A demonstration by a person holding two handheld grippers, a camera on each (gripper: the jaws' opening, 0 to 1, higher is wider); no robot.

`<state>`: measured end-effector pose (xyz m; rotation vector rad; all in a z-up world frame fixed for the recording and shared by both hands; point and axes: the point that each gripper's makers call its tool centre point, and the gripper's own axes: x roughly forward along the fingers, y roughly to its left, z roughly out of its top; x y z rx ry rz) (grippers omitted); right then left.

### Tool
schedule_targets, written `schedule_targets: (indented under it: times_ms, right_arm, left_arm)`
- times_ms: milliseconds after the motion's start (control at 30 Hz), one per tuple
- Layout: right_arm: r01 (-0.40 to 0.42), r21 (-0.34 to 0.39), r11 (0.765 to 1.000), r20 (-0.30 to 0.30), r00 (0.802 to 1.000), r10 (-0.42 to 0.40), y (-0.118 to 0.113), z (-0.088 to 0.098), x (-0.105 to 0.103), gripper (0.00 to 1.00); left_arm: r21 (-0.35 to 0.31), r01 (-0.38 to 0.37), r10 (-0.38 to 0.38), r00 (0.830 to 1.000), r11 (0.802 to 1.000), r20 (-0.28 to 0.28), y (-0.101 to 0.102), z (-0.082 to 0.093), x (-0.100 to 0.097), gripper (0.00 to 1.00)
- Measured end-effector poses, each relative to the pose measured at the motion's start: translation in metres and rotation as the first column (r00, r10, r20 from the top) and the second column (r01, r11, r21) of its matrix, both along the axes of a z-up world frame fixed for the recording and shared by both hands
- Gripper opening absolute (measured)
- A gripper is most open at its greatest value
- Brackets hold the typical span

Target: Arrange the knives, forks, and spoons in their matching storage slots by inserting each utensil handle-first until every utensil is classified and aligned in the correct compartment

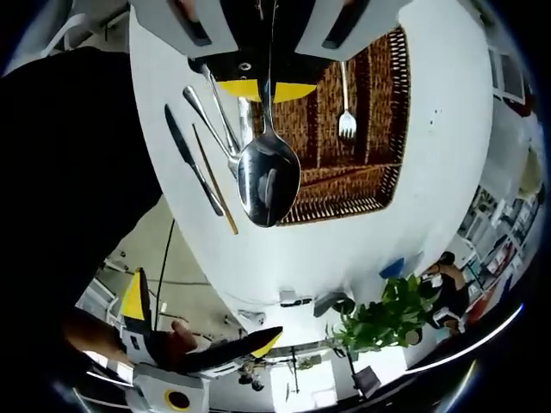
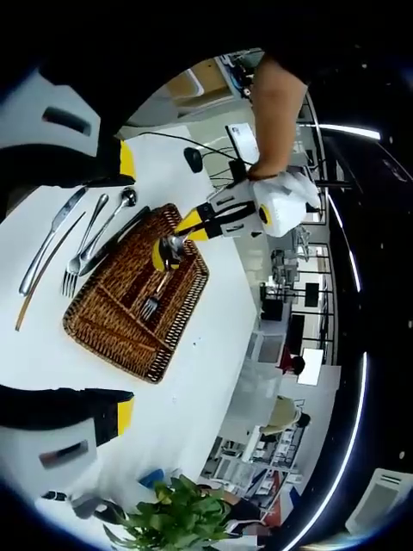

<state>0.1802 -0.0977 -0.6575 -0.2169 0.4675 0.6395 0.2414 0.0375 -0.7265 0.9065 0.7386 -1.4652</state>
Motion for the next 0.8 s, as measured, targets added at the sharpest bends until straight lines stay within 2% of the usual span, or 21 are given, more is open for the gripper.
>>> schedule_targets:
  times_ms: [167, 267, 433, 533, 733, 800]
  right_arm:
    - [0.001, -0.016, 1.0, 0.006, 1.0, -0.001, -0.007, 0.001, -0.005, 0.99]
    - [0.01, -0.018, 1.0, 0.007, 1.0, -0.01, -0.012, 0.002, -0.007, 0.98]
    - [0.032, -0.017, 0.999, 0.002, 0.999, -0.032, -0.017, 0.0, -0.009, 0.96]
    - [0.023, -0.015, 1.0, -0.009, 1.0, -0.023, -0.01, -0.004, -0.013, 0.97]
    - [0.013, -0.005, 1.0, -0.019, 1.0, -0.014, -0.001, -0.008, -0.017, 0.98]
    - [0.009, -0.002, 1.0, -0.024, 1.0, -0.009, 0.0, -0.009, -0.018, 0.98]
  left_arm:
    - [0.011, -0.031, 0.03, 0.999, 0.999, 0.043, 0.001, 0.0, 0.025, 0.0]
    - [0.016, -0.055, 0.054, 0.998, 0.998, 0.029, 0.003, -0.004, 0.036, 0.0]
    - [0.024, -0.064, 0.062, 0.996, 0.998, 0.058, 0.005, -0.01, 0.051, 0.0]
    - [0.029, -0.062, 0.06, 0.996, 0.998, 0.07, 0.005, -0.013, 0.061, 0.0]
    - [-0.011, -0.078, 0.079, 0.992, 0.997, 0.1, -0.006, -0.007, 0.078, 0.0]
    - [-0.002, -0.07, 0.07, 0.992, 0.998, 0.106, -0.008, -0.008, 0.085, 0.0]
